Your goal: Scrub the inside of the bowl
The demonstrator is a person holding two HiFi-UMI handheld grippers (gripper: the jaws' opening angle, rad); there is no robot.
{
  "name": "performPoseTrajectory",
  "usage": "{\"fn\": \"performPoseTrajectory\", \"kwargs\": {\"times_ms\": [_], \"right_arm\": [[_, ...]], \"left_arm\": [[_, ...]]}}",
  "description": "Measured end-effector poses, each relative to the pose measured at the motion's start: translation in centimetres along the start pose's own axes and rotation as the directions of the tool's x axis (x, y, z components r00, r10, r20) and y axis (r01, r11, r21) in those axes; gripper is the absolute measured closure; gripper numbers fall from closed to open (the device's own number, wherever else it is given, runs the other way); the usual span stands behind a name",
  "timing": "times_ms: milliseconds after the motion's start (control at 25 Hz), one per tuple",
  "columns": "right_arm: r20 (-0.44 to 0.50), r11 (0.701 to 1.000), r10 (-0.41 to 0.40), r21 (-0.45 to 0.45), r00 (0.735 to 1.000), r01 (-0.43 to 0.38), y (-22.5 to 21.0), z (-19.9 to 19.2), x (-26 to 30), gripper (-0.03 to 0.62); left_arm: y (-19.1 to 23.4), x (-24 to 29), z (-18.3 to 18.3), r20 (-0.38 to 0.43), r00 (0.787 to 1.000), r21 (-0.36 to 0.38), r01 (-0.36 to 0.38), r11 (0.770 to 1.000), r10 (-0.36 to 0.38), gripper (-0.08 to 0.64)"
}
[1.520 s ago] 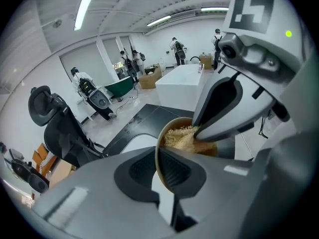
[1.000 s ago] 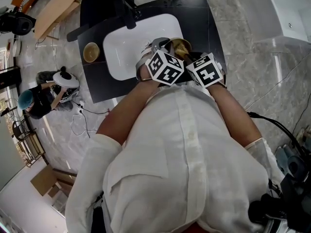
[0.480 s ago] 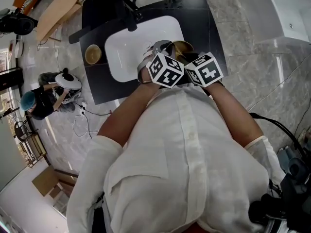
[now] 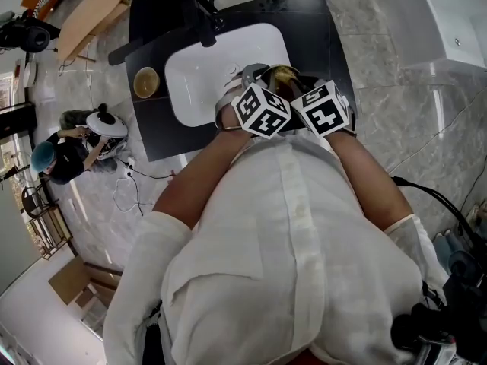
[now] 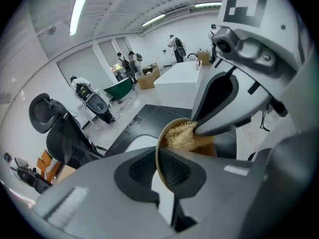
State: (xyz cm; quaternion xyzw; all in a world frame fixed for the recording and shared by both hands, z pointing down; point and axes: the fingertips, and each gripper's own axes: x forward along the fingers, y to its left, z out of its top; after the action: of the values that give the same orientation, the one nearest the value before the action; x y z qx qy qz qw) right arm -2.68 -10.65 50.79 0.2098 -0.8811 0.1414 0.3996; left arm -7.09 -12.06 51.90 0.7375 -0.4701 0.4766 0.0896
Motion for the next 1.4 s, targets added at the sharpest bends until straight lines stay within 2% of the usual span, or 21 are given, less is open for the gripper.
{"fn": "performPoseTrajectory", "kwargs": {"times_ms": [160,400,560,720,840,1040,1240,1400], "right_arm": [[-0.04,1.0,0.009,-0.012,0.999,-0.009,0.2,-1.4,0.5,0.566],[-0.055,0.996,0.075,0.053,0.996,-0.072,1.3,-2.6,1.0,0.566],[-0.044,0.987,0.139,0.085,0.989,-0.135,2.4,-2.3,1.0,0.566],[0.009,0.975,0.196,0.109,0.981,-0.195,3.2,-1.0,0.7,0.566],[0.049,0.981,0.164,0.092,0.985,-0.168,2.5,0.5,0.0,0.566],[0.037,1.0,0.019,0.014,0.999,-0.019,0.1,1.2,-0.9,0.566],[-0.003,0.999,-0.008,-0.031,1.0,0.008,-0.2,0.2,-0.7,0.566],[-0.029,0.999,0.021,-0.031,0.999,-0.022,0.7,-1.3,-0.1,0.566]], "left_arm": [[0.2,0.0,0.6,0.004,1.0,0.024,-0.011,1.0,0.011,0.545],[0.2,-0.2,1.0,0.02,1.0,0.022,-0.014,1.0,0.014,0.541],[0.5,-0.2,1.0,0.029,1.0,-0.018,-0.003,1.0,0.004,0.541],[0.7,-0.1,0.6,0.03,0.999,-0.075,0.019,0.997,-0.017,0.546],[0.5,-0.2,0.5,0.03,0.999,-0.093,0.032,0.995,-0.029,0.549],[0.5,-0.2,0.0,0.013,1.0,-0.056,0.008,0.998,-0.007,0.549],[0.7,-0.2,0.1,0.011,1.0,-0.033,-0.01,0.999,0.011,0.549],[1.1,-0.3,0.0,0.017,1.0,-0.04,-0.017,0.999,0.018,0.546]]}}
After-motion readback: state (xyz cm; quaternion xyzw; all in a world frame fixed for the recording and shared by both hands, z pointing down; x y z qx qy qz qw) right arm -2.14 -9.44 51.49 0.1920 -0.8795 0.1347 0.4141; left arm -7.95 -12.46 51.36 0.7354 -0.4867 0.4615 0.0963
